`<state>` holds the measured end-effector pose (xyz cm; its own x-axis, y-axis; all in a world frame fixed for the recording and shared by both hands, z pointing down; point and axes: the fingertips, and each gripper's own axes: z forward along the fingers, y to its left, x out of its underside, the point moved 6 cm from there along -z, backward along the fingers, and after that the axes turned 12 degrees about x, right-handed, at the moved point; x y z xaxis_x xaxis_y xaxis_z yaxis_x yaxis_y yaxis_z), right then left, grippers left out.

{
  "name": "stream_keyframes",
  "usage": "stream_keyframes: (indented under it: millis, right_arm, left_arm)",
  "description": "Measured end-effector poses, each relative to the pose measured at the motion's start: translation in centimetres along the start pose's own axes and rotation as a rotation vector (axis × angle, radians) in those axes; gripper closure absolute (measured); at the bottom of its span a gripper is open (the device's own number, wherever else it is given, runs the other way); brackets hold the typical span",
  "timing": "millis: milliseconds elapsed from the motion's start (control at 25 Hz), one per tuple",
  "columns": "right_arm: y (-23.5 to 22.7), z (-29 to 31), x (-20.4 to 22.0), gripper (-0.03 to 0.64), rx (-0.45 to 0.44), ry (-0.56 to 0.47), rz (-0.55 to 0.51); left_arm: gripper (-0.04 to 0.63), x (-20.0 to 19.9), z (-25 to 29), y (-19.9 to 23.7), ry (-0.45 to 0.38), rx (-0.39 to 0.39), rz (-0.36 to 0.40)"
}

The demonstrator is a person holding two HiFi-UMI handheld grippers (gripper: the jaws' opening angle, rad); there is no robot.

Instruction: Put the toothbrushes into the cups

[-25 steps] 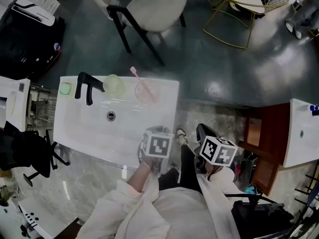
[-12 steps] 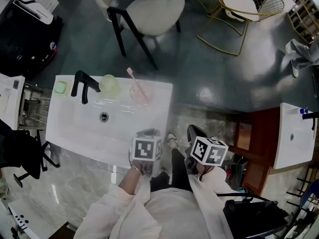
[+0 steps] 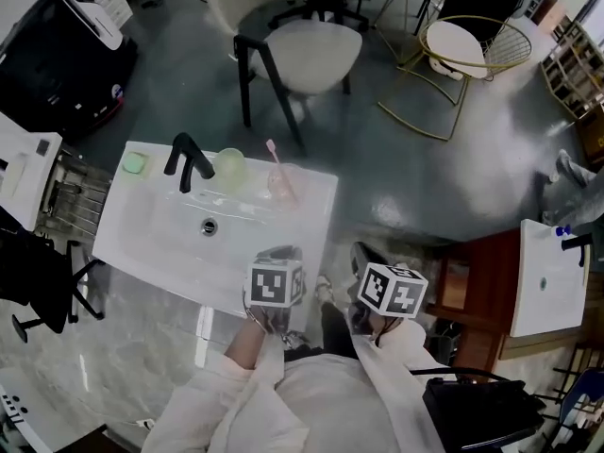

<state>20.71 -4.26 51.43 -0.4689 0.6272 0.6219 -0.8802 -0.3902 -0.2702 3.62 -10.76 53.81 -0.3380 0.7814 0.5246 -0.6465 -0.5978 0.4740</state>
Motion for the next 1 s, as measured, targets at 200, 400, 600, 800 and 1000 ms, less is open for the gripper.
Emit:
stream_keyframes:
  millis: [200, 400, 600, 800, 1000]
  right_arm:
    - [2.4, -0.8, -0.6, 0.592, -0.028, -0.033, -0.035]
    - [5.3, -0.7, -1.2, 0.592, -0.078, -0.051, -0.078]
    - [7.8, -0.4, -1.3, 0.592, -0.121, -0.059, -0.110]
    - [9.2, -0.1, -1.5, 0.592, -0.148, -0.059, -0.134]
    - [9.5, 0.7, -2.2, 0.592, -0.151, -0.054, -0.148]
  left_arm:
    - [0.548, -0.2, -3.3, 1.2, -0.078, -0.027, -0.019]
    - [0.548, -0.5, -6.7, 3.5, -0.158, -0.080, -0.060]
    - [0.548, -0.2, -9.2, 5.1, -0.208, -0.121, -0.090]
    - [0.548, -0.1, -10.5, 5.9, -0.241, -0.140, -0.104]
    - [0.548, -1.0, -10.9, 7.1, -0.254, -0.160, -0.117]
